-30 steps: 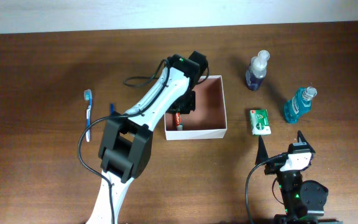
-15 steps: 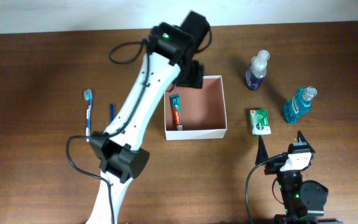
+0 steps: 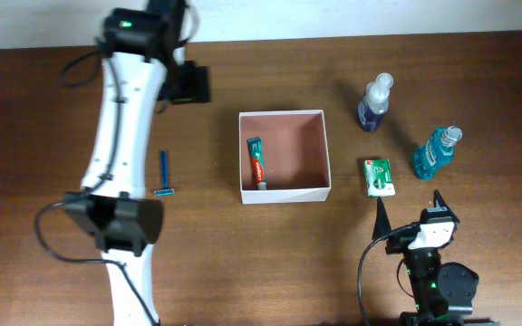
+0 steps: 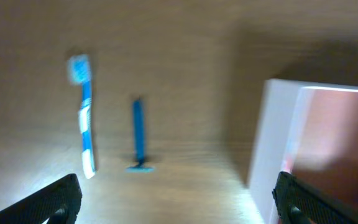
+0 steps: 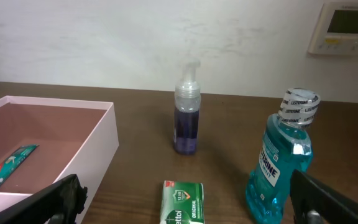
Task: Pack container
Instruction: 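Move the left gripper back toward the blue razor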
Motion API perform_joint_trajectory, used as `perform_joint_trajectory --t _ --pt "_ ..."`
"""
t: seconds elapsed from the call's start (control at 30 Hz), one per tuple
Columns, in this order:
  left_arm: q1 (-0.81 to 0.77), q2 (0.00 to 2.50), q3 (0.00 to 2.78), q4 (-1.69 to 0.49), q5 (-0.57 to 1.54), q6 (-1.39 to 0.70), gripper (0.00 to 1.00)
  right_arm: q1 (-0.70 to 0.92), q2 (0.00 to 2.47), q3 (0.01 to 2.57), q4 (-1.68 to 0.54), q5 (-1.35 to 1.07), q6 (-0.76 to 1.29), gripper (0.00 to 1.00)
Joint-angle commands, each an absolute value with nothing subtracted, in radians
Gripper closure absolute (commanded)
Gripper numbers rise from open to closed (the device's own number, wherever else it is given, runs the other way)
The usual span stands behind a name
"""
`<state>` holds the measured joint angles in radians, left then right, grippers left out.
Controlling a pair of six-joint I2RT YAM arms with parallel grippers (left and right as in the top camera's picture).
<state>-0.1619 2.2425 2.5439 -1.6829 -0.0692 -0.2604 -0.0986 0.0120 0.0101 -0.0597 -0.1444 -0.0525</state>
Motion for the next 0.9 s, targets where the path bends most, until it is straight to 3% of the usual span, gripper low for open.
perform_joint_trajectory --t 0.0,0.2,0.47,0.87 --pt "-0.097 2.191 2.43 -1.688 -0.041 -0.225 0.01 -0.106 0.004 0.006 -0.065 -0.147 -0.048 0.02" --pt "-0.052 2.19 2.204 -1.661 -0.018 -0.181 0.0 -0.106 0.004 0.006 -0.065 -0.147 -0.048 0.02" --pt "-0.049 2.19 1.918 -1.438 0.038 -0.181 0.01 -0.106 0.004 0.006 -0.065 -0.147 -0.048 0.02" --pt "-0.049 2.191 1.754 -1.294 0.038 -0.181 0.01 -0.106 0.004 0.006 -0.065 -0.147 -0.048 0.02"
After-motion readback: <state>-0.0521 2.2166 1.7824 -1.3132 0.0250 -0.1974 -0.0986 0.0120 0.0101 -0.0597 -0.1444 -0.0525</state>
